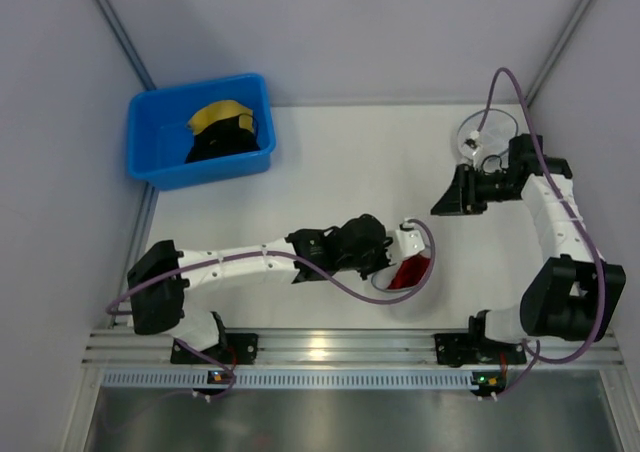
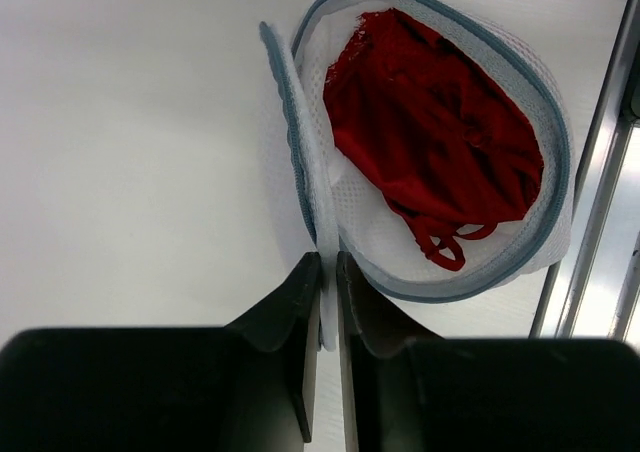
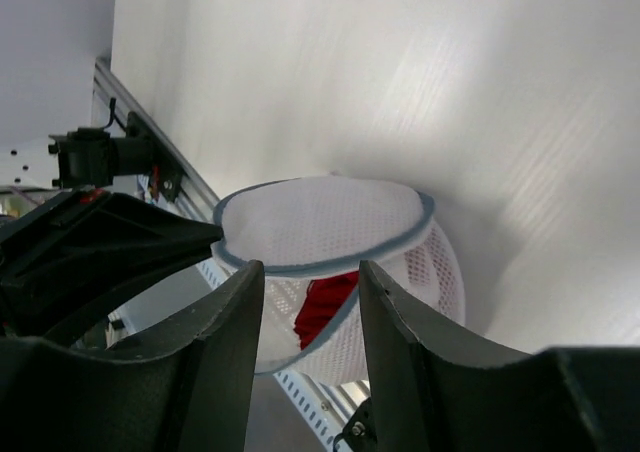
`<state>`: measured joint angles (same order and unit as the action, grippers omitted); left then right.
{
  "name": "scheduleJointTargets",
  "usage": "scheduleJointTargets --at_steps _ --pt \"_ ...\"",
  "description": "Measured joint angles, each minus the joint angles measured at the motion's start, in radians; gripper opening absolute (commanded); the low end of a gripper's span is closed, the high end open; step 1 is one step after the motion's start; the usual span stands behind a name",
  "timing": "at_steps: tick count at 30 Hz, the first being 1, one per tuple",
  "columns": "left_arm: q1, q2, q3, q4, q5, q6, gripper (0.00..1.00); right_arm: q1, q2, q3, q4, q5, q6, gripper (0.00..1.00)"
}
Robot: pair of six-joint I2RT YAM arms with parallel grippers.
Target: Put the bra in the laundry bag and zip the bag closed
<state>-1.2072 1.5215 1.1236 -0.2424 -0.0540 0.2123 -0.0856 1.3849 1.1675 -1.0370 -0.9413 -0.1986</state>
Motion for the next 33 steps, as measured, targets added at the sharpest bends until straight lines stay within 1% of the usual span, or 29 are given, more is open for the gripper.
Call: scheduleJointTargets --at_steps 1,4,5,11,14,15,16,19,21,23,26,30,33 --pt "-0.001 0.004 0.002 -0.001 0.006 0.0 0.22 -0.032 0.001 0.002 -0.012 0.002 -0.016 0.43" --pt "-0.015 0.028 0.021 -0.006 0.017 -0.009 0.3 -0.094 0.006 0.014 -0.043 0.017 -0.052 0.44" --pt "-0.023 0.039 0.034 -0.01 0.018 -0.013 0.35 -0.101 0.009 0.018 -0.053 0.025 -0.064 0.44" --pt "-0.076 0.074 0.112 -0.022 0.092 -0.052 0.48 -0.103 0.023 0.02 -0.082 0.055 -0.109 0.44" --pt "-0.087 0.063 0.113 -0.027 0.138 -0.049 0.51 -0.106 0.028 0.02 -0.087 0.063 -0.126 0.43" --pt "-0.087 0.055 0.112 -0.032 0.154 -0.046 0.57 -0.106 0.029 0.02 -0.088 0.065 -0.132 0.44" --pt "-0.088 0.043 0.112 -0.037 0.176 -0.042 0.58 -0.106 0.031 0.02 -0.088 0.066 -0.135 0.44" --pt "-0.095 -0.002 0.113 -0.047 0.241 -0.034 0.57 -0.106 0.033 0.02 -0.086 0.069 -0.14 0.44" --pt "-0.129 -0.014 0.126 -0.056 0.258 -0.027 0.54 -0.106 0.037 0.021 -0.082 0.072 -0.14 0.44" --pt "-0.172 0.005 0.156 -0.068 0.275 -0.03 0.53 -0.106 0.049 0.034 -0.08 0.08 -0.138 0.45" --pt "-0.217 0.096 0.219 -0.088 0.293 -0.062 0.49 -0.106 0.066 0.059 -0.066 0.087 -0.132 0.46" --pt "-0.196 0.215 0.235 -0.119 0.294 -0.134 0.47 -0.107 0.069 0.084 -0.028 0.088 -0.113 0.46" --pt "-0.148 0.266 0.232 -0.154 0.292 -0.174 0.47 -0.107 0.077 0.1 0.0 0.081 -0.1 0.46"
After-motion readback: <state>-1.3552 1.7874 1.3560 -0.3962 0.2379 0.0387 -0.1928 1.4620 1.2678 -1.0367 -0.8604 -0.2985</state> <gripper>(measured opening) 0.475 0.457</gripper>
